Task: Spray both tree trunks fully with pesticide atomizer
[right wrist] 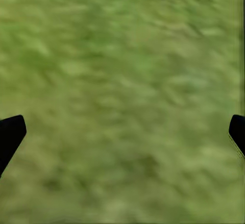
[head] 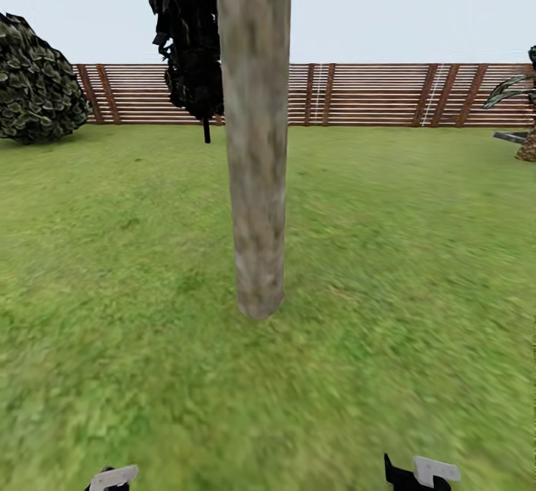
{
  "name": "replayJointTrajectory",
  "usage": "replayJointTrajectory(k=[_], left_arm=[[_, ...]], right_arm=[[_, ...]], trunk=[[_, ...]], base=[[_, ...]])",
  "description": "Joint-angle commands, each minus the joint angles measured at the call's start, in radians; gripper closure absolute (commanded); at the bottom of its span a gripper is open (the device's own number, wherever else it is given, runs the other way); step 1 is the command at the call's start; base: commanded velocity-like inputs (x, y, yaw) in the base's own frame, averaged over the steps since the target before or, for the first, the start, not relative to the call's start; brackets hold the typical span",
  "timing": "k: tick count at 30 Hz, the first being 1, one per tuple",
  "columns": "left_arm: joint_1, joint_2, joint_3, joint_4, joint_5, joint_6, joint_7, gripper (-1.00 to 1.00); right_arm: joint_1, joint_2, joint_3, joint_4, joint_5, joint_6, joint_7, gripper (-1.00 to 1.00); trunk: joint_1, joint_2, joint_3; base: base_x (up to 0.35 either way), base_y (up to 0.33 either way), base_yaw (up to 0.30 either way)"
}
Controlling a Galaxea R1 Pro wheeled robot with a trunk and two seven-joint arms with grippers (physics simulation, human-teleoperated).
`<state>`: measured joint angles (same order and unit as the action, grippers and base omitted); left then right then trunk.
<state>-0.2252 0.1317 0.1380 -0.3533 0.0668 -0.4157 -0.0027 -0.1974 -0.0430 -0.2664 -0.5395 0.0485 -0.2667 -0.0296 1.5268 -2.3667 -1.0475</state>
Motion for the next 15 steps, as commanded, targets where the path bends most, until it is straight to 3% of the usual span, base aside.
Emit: replayJointTrajectory(k=[1, 15], left_arm=[[0.000, 0.000, -0.001, 0.000, 0.007, -0.003, 0.000, 1.00], [0.001, 0.005, 0.001, 0.000, 0.008, -0.005, 0.000, 1.00]], right_arm=[[-0.001, 0.000, -0.001, 0.001, 0.005, -0.003, -0.003, -1.00], [-0.001, 0.001, -0.001, 0.002, 0.005, -0.002, -0.004, -1.00]], trunk=[[0.000, 0.000, -0.001], [0.000, 0.000, -0.001]], base=[[0.335, 0.000, -0.168], [0.335, 0.000, -0.011]])
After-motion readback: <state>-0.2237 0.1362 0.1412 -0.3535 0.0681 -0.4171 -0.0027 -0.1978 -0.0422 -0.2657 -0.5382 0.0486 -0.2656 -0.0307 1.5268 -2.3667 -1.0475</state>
